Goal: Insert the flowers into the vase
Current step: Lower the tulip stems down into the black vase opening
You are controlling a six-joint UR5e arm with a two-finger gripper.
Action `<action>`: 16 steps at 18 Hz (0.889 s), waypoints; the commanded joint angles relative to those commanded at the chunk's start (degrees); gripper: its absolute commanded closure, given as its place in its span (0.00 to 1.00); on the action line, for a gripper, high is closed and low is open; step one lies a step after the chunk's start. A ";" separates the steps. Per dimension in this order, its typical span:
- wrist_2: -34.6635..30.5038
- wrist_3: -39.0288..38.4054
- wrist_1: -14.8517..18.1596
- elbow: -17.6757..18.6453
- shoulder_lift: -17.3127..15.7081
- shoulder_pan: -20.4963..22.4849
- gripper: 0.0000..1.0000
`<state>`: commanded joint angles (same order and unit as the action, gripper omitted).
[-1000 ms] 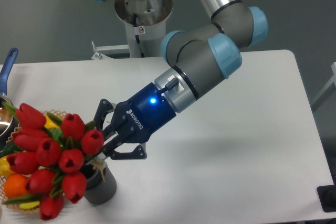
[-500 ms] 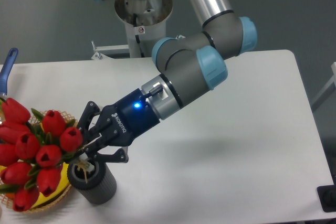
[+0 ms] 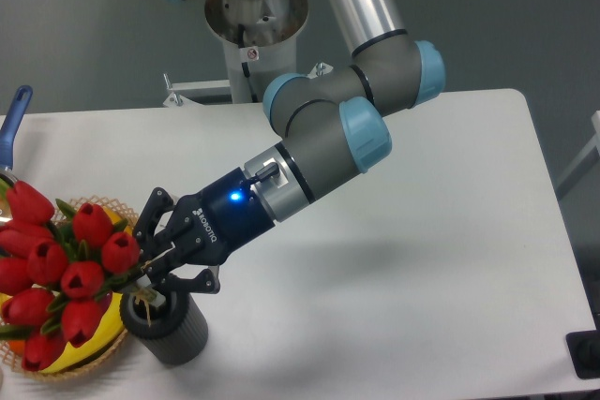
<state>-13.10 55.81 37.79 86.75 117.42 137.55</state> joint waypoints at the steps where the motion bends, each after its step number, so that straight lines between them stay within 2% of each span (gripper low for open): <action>1: 0.00 0.09 0.00 0.35 0.17 0.00 0.92; 9: -0.09 5.10 0.09 2.02 3.16 -0.09 0.88; 14: -0.09 8.17 0.00 5.71 3.08 -0.09 0.85; 16: -0.26 8.18 0.00 5.98 3.25 -0.09 0.84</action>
<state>-13.36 63.98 37.79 92.72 120.67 137.46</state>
